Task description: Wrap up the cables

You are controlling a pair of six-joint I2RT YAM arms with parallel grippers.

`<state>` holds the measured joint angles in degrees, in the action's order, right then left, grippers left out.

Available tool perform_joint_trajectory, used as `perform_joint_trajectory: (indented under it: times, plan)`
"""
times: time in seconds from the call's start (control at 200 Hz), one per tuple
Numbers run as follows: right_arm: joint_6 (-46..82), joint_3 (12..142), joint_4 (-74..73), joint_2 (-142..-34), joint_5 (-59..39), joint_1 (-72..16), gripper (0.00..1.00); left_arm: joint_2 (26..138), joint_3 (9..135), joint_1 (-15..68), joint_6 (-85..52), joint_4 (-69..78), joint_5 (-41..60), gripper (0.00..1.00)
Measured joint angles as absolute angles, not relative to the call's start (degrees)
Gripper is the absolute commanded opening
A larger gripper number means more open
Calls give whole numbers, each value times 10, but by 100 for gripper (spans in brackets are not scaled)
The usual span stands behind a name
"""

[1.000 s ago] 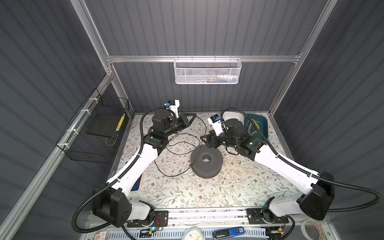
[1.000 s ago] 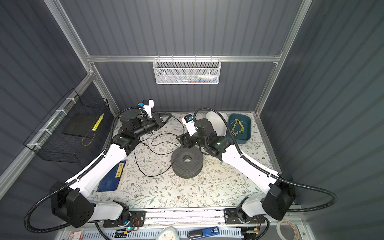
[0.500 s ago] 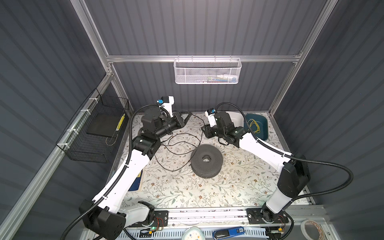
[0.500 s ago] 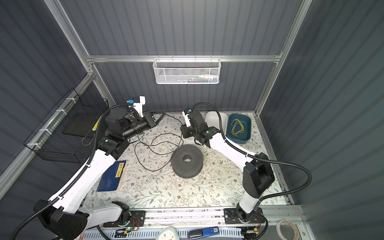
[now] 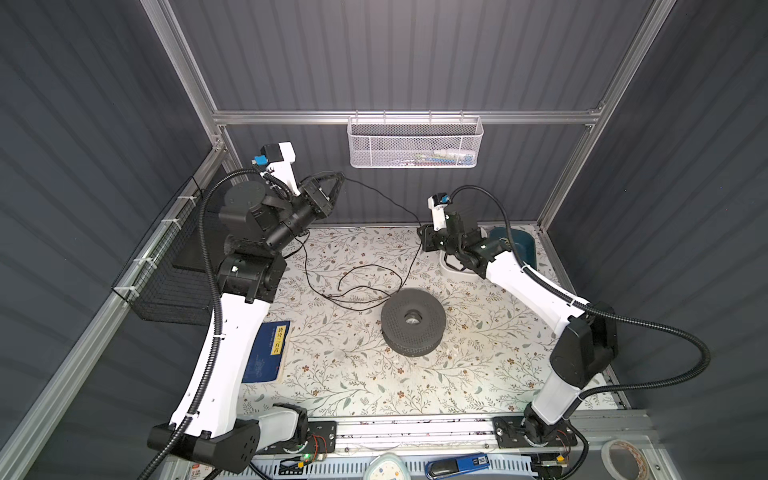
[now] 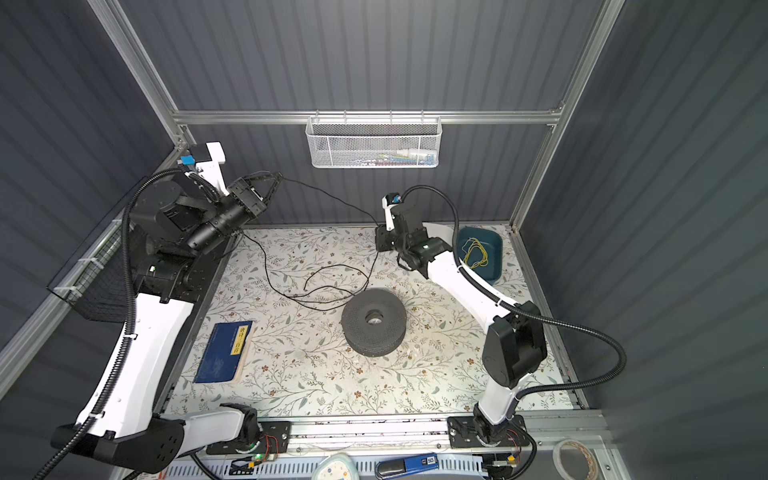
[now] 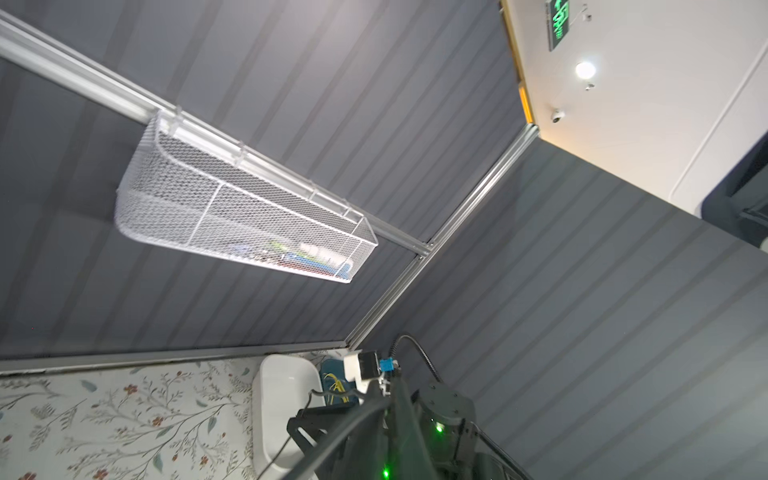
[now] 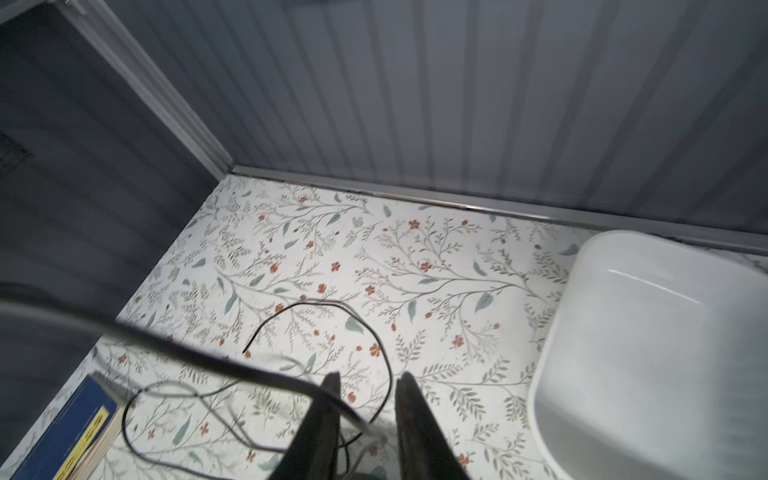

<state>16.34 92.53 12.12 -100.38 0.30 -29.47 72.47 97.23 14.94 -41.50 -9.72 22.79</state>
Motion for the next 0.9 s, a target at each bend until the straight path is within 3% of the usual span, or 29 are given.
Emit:
perform_joint_trajectory:
  times: [0.13, 0.705, 0.79, 0.9]
  plan:
    - [164, 993, 134, -1028, 5, -260, 17, 720, 983, 150, -409, -108, 229, 0]
    - [134, 1156, 209, -1056, 28, -153, 19, 729, 1147, 149, -333, -234, 188, 0]
    - [139, 1142, 211, -1053, 10, -152, 26, 736, 1148, 149, -332, -236, 189, 0]
    - [144, 1051, 193, -1014, -35, -169, 46, 742, 1122, 149, -332, -231, 191, 0]
